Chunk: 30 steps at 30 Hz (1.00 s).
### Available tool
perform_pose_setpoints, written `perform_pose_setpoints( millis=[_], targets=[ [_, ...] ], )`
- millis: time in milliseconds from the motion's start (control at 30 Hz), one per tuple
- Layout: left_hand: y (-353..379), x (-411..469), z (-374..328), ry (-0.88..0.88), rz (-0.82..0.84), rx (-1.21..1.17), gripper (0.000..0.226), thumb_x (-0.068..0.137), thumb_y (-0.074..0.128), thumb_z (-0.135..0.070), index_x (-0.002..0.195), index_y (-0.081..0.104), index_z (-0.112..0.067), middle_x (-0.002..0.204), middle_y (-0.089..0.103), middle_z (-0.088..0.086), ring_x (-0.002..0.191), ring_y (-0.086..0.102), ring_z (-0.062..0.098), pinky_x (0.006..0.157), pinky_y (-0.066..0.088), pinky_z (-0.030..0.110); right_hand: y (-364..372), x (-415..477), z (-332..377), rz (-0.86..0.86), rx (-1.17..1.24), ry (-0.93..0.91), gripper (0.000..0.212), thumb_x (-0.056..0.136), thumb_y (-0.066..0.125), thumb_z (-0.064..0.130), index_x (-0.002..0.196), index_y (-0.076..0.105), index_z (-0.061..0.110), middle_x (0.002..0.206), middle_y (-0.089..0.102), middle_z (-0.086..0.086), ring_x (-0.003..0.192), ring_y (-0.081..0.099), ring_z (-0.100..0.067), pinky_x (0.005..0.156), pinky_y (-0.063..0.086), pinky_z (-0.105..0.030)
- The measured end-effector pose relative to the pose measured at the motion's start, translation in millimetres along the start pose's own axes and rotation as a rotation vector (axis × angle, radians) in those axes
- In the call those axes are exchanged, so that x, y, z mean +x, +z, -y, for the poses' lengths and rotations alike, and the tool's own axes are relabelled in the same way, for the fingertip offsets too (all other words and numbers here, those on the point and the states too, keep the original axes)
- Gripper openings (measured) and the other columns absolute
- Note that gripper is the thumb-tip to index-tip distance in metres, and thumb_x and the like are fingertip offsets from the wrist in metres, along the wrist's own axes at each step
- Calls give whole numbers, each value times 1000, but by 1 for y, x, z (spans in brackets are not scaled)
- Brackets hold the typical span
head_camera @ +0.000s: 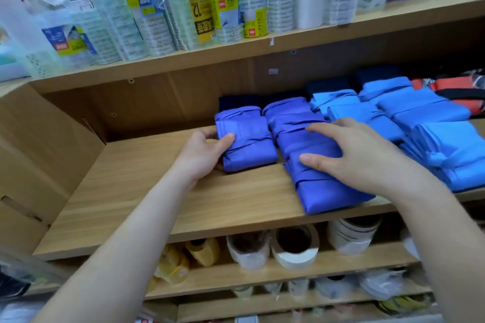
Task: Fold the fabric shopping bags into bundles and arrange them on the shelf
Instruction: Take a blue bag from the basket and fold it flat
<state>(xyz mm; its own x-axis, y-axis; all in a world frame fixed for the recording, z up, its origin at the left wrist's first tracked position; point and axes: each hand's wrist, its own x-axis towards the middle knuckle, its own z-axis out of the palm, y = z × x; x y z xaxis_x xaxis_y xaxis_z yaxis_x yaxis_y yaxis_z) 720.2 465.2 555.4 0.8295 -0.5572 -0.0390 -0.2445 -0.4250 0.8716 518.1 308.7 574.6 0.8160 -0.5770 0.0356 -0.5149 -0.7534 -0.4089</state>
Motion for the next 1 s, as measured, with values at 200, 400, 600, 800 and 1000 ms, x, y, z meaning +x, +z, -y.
perform_pose_setpoints(
  millis=[200, 400, 600, 800, 1000],
  targets=[
    [2, 1, 7, 149, -113, 235, 53, 84, 66, -56, 127, 39, -41, 97, 60, -2, 87, 66, 23, 84, 55, 47, 27, 2, -3, -208, 24, -6, 65, 87, 55, 60, 143, 46, 30, 139, 43, -4, 128, 38, -26, 103, 35, -35],
    [3, -12, 8, 217, -27, 431, 77, 74, 77, -50, 141, 40, -45, 119, 43, -2, 100, 55, 20, 102, 44, 38, 45, 5, -5, -390, 59, -10, 58, 88, 60, 51, 134, 57, 17, 134, 50, -9, 123, 44, -30, 101, 35, -35],
    [2, -12, 12, 292, -93, 596, 76, 77, 69, -61, 142, 36, -44, 125, 41, -2, 116, 50, 22, 99, 43, 35, 52, -1, -4, -681, 75, -94, 45, 94, 52, 45, 121, 66, 12, 116, 63, -8, 107, 54, -30, 89, 45, -40],
    [-1, -32, 10, 645, -262, 410, 31, 94, 60, -33, 121, 65, -20, 112, 57, 0, 92, 58, 16, 81, 52, 39, 35, -36, -10, -900, 180, -169, 27, 99, 51, 21, 115, 68, 7, 108, 68, -8, 101, 61, -26, 90, 46, -34],
    [4, -73, 4, 876, -102, 115, 17, 93, 60, -20, 101, 74, -15, 84, 69, -10, 76, 66, 7, 70, 54, 32, 22, -105, -20, -917, 123, -70, 21, 97, 54, 12, 109, 70, 5, 96, 70, -6, 85, 63, -16, 80, 48, -22]
  ],
)
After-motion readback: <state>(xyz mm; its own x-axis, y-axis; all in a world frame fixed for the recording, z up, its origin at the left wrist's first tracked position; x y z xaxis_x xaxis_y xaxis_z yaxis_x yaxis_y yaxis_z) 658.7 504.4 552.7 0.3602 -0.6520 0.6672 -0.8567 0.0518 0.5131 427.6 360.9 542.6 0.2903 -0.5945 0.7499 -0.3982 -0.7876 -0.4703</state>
